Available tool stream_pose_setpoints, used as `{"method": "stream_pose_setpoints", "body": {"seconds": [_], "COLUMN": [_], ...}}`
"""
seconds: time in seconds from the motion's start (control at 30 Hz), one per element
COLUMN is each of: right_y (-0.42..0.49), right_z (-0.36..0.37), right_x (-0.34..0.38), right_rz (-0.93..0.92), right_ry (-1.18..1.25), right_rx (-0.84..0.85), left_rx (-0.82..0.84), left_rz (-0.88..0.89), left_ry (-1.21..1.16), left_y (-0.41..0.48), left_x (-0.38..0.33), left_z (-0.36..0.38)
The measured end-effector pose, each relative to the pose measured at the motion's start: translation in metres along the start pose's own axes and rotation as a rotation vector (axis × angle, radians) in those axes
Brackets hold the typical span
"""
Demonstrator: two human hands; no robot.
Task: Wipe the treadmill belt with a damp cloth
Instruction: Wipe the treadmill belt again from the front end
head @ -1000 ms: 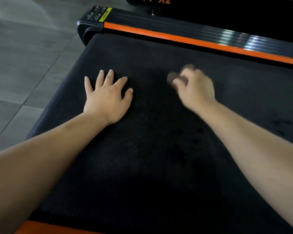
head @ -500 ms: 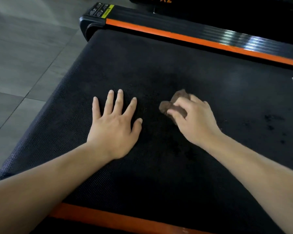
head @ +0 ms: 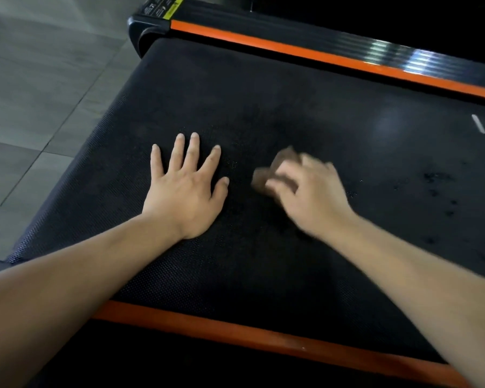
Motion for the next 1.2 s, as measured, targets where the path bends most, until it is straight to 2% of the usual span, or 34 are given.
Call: {"method": "stream_pose_setpoints", "body": {"seconds": [0.1, 0.13, 0.3, 0.37, 0.47, 0.53, 0.6, 0.67, 0.77, 0.87, 1.03, 1.2], "right_y": [0.049, 0.048, -0.051, -0.040, 0.008, 0.006, -0.030, -0.075, -0.104, -0.101, -0.089, -0.123], "right_z": [0.002, 0.004, -0.006, -0.006, 0.001, 0.004, 0.000, -0.011, -0.027, -0.030, -0.001, -0.033], "right_x": [-0.051, -0.052, 0.023, 0.013, -0.025, -0.028, -0.005, 0.018, 0.000, -0.005, 0.074, 0.019], "right_rz": [0.270, 0.295, 0.045, -0.006, 0.178, 0.237, 0.130, -0.015, -0.132, -0.153, -0.323, -0.332], "right_ry": [-0.063, -0.066, 0.155, 0.085, 0.036, 0.071, 0.136, 0.243, 0.271, 0.318, 0.401, 0.417], "right_rx": [-0.105, -0.116, 0.017, 0.009, -0.041, -0.055, 0.017, 0.175, 0.304, 0.255, 0.287, 0.382], "left_rx": [0.008, 0.008, 0.014, 0.011, 0.025, 0.042, 0.059, 0.048, 0.014, 0.026, 0.031, 0.033], "left_rz": [-0.005, -0.006, -0.005, -0.005, -0.009, 0.001, 0.012, 0.018, 0.044, 0.042, 0.047, 0.027], "left_ry": [-0.012, -0.015, -0.024, -0.045, -0.099, -0.117, -0.116, -0.097, -0.069, -0.056, -0.035, -0.024], "left_y": [0.000, 0.000, 0.000, -0.002, -0.009, -0.020, -0.033, -0.042, -0.047, -0.046, -0.046, -0.045], "left_x": [0.001, 0.002, 0.002, 0.000, 0.002, 0.002, 0.002, 0.005, 0.003, 0.000, 0.001, 0.000], "left_z": [0.000, -0.001, -0.001, -0.004, -0.009, -0.011, -0.012, -0.012, -0.013, -0.009, -0.009, -0.008]}}
Point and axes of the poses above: each hand's wrist, its own y-axis towards the middle knuckle, its own z-axis out of the palm, x = y × z, the point moved 8 cm from there along y, towards the middle knuckle, and after that the axes turned 10 degrees about -x, right-handed, at the moved point
